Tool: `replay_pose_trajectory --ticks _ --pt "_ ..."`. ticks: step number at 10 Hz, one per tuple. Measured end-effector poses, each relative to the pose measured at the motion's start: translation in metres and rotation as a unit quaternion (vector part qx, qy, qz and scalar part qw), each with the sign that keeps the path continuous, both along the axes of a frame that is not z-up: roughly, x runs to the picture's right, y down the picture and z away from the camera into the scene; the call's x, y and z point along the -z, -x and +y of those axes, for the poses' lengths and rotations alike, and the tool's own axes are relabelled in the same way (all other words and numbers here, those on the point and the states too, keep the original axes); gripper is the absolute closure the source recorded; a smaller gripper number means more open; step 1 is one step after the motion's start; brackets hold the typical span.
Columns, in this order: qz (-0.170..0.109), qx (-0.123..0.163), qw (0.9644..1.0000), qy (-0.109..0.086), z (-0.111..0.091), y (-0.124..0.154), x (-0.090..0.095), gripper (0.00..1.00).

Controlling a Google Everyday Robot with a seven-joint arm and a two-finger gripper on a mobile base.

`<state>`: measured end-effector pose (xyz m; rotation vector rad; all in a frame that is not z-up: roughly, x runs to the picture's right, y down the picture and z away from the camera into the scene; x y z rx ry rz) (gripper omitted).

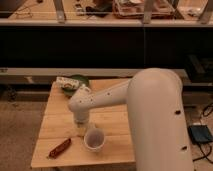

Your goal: Place the white sponge in the ceramic cup

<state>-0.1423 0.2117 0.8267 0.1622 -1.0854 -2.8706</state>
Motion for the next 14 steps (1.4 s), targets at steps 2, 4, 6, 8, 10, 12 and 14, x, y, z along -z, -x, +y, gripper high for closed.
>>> replay_pose_trajectory --ticks 2,4,6,8,10,12,14 --pt "-0.005 0.005 0.9999 -0.008 -0.006 0.008 0.005 0.99" --pt "-0.009 0.019 0.999 -0.039 -0.037 0.015 0.029 1.0" --pt "-0.002 0.037 0.9969 -0.07 -0.07 0.012 0.063 1.0" --pt "0.002 0.05 0.9949 -0.088 -0.096 0.007 0.108 1.0" --pt "-0.011 0.037 0.9957 -0.084 -0.093 0.009 0.134 1.0" --pt "-0.032 0.016 0.9968 -0.072 -0.078 0.016 0.151 1.0" --pt "-0.026 -0.004 0.9982 -0.054 -0.057 0.006 0.167 1.0"
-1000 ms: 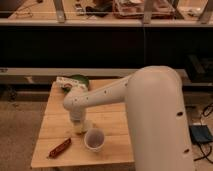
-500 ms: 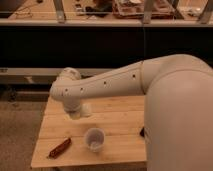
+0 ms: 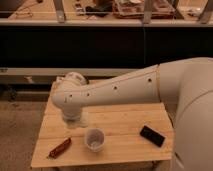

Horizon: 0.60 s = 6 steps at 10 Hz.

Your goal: Place the white sponge in the ceramic cup

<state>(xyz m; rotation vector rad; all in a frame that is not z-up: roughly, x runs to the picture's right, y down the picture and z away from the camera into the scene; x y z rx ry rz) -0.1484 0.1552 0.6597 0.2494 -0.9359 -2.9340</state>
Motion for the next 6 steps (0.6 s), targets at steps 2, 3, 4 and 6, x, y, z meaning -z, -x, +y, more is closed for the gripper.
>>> replay_pose_trajectory --ticks 2,3,4,6 --pt "0.027 -0.017 0.9994 0.013 0.015 -0.024 0.012 1.0" --pt "0.037 -0.026 0.9988 0.02 0.022 -0.035 0.019 1.0" --pt "0.042 -0.037 0.998 0.027 0.029 -0.044 0.025 1.0" --pt "0.038 -0.06 0.9965 0.043 0.042 -0.052 0.028 1.0"
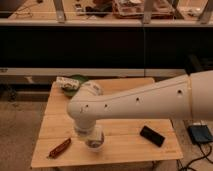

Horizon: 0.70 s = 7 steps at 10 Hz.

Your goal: Place the white sponge in the ceramic cup

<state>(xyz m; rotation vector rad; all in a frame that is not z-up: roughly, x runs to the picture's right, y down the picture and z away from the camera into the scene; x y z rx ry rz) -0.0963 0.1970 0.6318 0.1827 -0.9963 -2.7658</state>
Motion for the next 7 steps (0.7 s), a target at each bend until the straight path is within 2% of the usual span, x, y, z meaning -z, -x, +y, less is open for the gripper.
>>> replay_pose_trajectory --ticks 1,3,5,7 --pt "-0.004 -0.009 0.9999 0.01 0.008 -0.004 -0.002 1.0" --pt "-0.002 -0.017 0.9997 0.017 0.014 -0.011 -0.004 1.0" --pt "0.011 -0.024 0.9995 0.015 0.014 -0.027 -0.007 0.98" --pt "0.017 -0.029 0.9993 0.019 0.015 -0.032 -0.008 0.81"
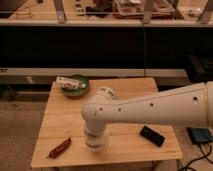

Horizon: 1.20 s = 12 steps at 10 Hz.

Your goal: Place the white sponge in the ceramic cup

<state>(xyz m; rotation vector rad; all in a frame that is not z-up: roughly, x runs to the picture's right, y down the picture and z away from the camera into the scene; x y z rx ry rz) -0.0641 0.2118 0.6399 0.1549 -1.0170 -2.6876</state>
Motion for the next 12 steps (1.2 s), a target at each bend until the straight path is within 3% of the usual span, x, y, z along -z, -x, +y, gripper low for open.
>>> replay_pose_trajectory --ticks 4,6,12 --pt "-0.011 -0.002 0.9998 0.016 0.001 0.005 -0.005 0.36" --pt "-0.014 0.0 0.9997 0.018 0.0 0.007 -0.006 0.23" --pt "-0.019 -0.003 0.9997 0.018 -0.007 0.011 0.0 0.2"
